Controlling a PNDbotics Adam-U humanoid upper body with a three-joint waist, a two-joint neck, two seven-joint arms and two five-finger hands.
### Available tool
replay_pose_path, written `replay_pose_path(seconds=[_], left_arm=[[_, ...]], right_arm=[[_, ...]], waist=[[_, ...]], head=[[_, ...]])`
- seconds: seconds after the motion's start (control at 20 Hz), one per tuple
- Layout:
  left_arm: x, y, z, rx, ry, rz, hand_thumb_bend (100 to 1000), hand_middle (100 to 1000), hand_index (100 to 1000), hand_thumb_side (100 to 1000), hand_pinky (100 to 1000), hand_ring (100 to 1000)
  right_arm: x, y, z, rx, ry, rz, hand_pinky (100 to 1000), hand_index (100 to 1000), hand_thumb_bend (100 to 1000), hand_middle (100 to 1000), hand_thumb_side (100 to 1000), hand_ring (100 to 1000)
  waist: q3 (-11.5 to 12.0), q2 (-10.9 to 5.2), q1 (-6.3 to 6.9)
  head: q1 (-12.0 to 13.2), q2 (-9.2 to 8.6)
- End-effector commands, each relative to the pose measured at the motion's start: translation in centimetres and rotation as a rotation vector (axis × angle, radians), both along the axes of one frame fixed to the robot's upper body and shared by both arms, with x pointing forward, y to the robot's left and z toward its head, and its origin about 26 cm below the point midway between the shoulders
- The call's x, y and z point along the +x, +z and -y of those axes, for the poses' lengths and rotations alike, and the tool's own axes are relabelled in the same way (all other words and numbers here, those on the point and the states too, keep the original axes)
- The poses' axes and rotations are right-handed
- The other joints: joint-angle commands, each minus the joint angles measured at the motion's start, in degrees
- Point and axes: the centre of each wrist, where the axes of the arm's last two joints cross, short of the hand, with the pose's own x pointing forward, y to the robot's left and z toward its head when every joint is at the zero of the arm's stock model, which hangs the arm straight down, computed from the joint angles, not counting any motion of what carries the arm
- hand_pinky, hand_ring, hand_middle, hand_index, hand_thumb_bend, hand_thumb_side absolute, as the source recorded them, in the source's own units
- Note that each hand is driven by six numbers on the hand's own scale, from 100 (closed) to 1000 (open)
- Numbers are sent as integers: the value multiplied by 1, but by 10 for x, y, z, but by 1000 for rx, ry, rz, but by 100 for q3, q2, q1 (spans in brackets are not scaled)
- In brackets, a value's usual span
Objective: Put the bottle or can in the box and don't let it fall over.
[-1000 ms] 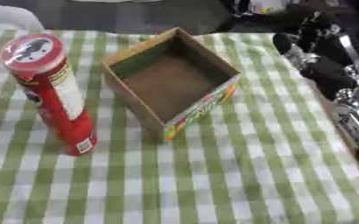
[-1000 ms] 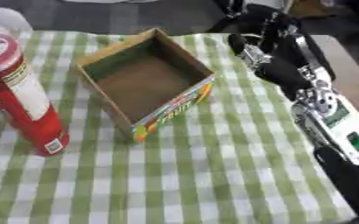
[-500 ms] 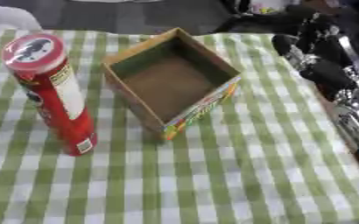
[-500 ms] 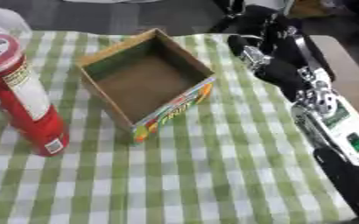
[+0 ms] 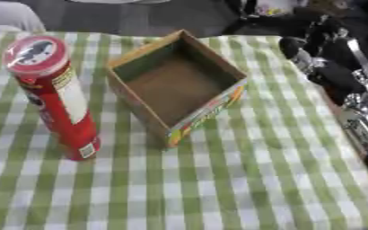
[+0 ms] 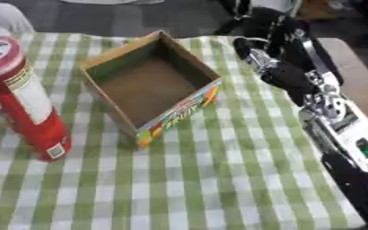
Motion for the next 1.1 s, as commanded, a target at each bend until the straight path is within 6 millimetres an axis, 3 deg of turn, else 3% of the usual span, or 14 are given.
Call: replay_pose_path(seconds=[0.05,0.75,1.1], left_arm=[[-1,8,-5,60,19,-7,697,892,909,352,835,993],[8,1,9,120,5,-78,721,902,916,326,846,1000],[9,4,18,152,-126,-28,766,891,907,340,855,1000]], right_arm=[[-2,10,-1,-18,11,24,823,842,420,772,270,796],[-2,9,-3,-15,22,17,823,841,420,772,270,796],[-2,9,-4,-13,26,12,823,839,420,771,269,795]], waist=[[-11,-62,23],[-48,-44,36],[-65,-33,34]], head=[[17,-70],[57,-93],[81,-115]])
